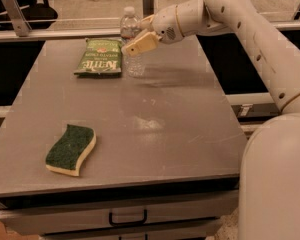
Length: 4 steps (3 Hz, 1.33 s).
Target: Move water bottle near green jalapeno chip bag
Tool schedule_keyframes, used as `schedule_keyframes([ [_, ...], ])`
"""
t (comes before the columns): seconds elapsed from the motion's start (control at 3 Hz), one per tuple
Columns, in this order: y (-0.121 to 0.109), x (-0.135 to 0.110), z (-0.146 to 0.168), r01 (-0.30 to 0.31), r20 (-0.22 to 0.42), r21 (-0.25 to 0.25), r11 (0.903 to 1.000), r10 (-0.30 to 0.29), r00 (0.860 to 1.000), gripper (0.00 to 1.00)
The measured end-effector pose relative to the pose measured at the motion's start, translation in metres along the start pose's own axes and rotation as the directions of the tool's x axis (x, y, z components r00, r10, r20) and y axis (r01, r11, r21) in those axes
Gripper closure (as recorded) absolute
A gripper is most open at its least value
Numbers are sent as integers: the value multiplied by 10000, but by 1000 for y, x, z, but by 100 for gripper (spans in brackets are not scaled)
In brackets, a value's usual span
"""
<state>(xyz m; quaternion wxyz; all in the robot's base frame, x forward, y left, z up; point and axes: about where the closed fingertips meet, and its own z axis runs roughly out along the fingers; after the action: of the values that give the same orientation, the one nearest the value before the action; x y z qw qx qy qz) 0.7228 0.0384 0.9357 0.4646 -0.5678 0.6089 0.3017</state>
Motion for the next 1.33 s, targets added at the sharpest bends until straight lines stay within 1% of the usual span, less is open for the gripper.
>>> schedule_keyframes([
  [0.33, 2, 7, 6, -256, 58, -63, 9997, 256, 9997, 0],
  [0.67, 3, 12, 4, -439, 88, 19, 9990, 439, 9990, 0],
  [1.0, -5, 14, -35, -301, 161, 670, 9973, 291, 9994, 0],
  [1.33, -22, 12, -124, 107, 2, 1922, 9813, -109, 9999, 0],
])
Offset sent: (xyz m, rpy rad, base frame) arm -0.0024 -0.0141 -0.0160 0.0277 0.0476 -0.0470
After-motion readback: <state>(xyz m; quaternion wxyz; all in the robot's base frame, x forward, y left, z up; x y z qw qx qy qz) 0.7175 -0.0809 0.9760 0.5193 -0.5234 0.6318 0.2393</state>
